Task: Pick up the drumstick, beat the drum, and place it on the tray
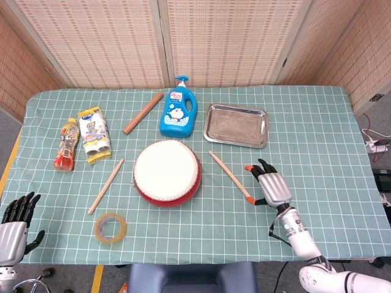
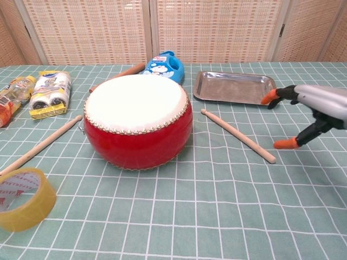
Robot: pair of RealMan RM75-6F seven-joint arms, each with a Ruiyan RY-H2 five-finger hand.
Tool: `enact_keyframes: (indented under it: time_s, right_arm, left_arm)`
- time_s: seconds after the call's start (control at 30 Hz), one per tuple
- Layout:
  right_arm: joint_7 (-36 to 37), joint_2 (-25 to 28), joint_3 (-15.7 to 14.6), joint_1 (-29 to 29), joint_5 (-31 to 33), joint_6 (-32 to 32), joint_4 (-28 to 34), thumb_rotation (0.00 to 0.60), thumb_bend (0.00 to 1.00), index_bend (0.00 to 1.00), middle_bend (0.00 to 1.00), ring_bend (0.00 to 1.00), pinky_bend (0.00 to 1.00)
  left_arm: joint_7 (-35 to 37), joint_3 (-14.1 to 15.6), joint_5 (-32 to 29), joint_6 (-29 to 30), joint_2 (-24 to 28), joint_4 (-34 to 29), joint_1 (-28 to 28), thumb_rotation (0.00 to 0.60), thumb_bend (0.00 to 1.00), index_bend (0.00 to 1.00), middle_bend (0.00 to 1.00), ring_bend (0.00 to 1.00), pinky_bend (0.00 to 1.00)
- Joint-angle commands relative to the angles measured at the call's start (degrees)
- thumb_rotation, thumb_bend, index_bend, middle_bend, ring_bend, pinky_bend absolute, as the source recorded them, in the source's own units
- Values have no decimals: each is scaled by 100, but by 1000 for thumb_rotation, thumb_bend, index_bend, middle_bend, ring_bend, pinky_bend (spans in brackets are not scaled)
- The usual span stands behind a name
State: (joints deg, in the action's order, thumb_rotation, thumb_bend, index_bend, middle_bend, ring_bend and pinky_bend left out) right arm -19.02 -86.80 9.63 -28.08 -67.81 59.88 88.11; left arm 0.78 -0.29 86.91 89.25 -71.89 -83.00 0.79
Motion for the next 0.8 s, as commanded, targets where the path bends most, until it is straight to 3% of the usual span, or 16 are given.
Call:
enact_keyframes:
  time_s: [0.03, 0.43, 0.8]
  right_arm:
    - [-264, -576, 133, -331, 332, -238, -639, 527, 170, 175, 174, 0, 133]
    - [-20, -1105, 115, -564, 400, -468, -1636, 527, 171, 175, 174, 0, 130]
    - [6, -952, 205, -547, 615, -492, -1926, 528, 185, 175, 173, 0, 130]
  left_arm:
    - [55, 8, -25, -8, -16, 58, -26, 600, 256, 7, 0, 5, 35]
    - [128, 3, -68, -142, -80, 176, -9, 600, 255, 7, 0, 5, 35]
    - [174, -25, -90, -160, -95, 230, -7, 600, 256, 8, 0, 5, 34]
